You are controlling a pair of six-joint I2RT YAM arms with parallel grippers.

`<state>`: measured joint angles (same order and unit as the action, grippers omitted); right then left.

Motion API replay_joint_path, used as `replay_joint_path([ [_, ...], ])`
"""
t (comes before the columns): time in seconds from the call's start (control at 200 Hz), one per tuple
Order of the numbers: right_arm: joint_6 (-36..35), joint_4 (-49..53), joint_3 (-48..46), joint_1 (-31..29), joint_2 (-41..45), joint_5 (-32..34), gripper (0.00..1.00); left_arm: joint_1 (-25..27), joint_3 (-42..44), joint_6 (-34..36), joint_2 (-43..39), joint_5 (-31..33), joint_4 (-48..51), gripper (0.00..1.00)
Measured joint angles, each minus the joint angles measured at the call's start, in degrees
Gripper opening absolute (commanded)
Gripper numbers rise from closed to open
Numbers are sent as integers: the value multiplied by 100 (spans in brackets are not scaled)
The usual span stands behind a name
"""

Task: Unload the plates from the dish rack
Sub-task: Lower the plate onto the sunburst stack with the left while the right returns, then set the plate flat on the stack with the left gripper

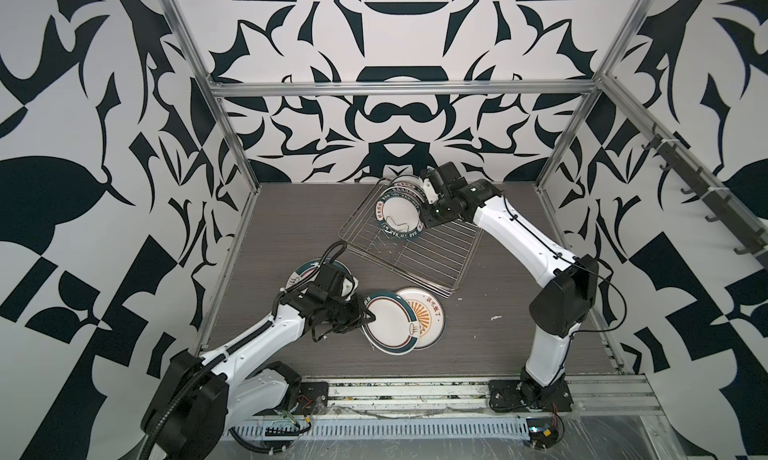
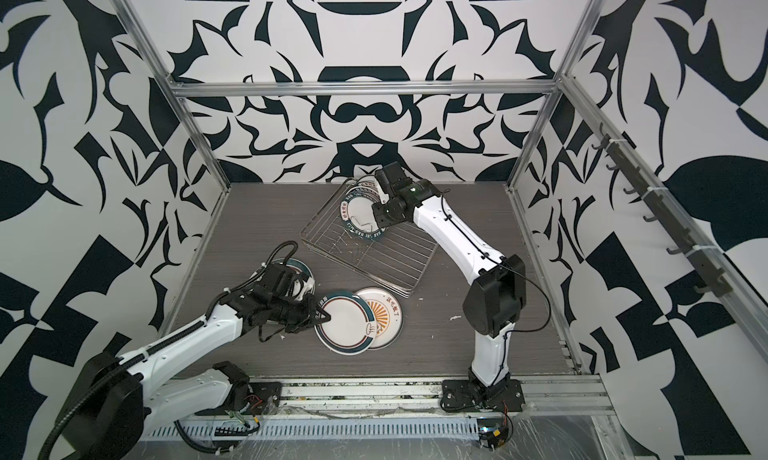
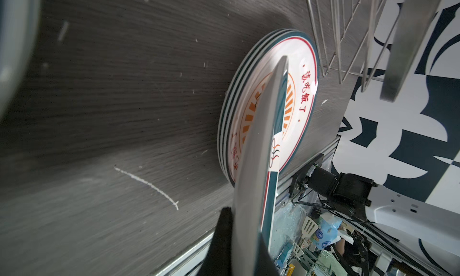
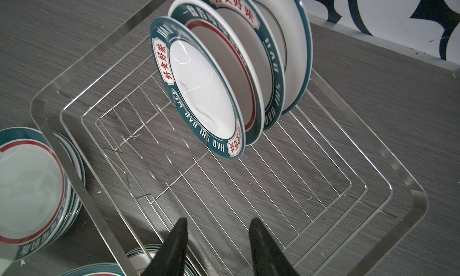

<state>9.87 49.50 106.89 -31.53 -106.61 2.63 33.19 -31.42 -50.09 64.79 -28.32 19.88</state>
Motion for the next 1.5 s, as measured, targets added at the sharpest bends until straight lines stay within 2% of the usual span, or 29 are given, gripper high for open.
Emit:
replay_joint_path([
  [0.135, -31, 0, 2, 0, -57, -4, 45, 125, -98, 0, 299, 0, -256, 16],
  [0.195, -63, 0, 11, 0, -83, -7, 45, 157, -142, 4, 402, 11, -332, 25],
  [0.28, -101, 2, 13, 0, -109, -11, 45, 177, -201, 24, 538, 33, -343, 30],
  [0.7, -136, -4, 13, 2, -118, -57, 45, 219, -887, 68, 1403, 175, -133, 46],
  [1.1, -212, -52, -68, 70, -107, -201, 45, 446, -1478, 92, 1963, 310, 116, 54],
  [1.5, -264, -140, -297, 107, -35, -313, 45, 564, -1823, 133, 2188, 511, 348, 57],
])
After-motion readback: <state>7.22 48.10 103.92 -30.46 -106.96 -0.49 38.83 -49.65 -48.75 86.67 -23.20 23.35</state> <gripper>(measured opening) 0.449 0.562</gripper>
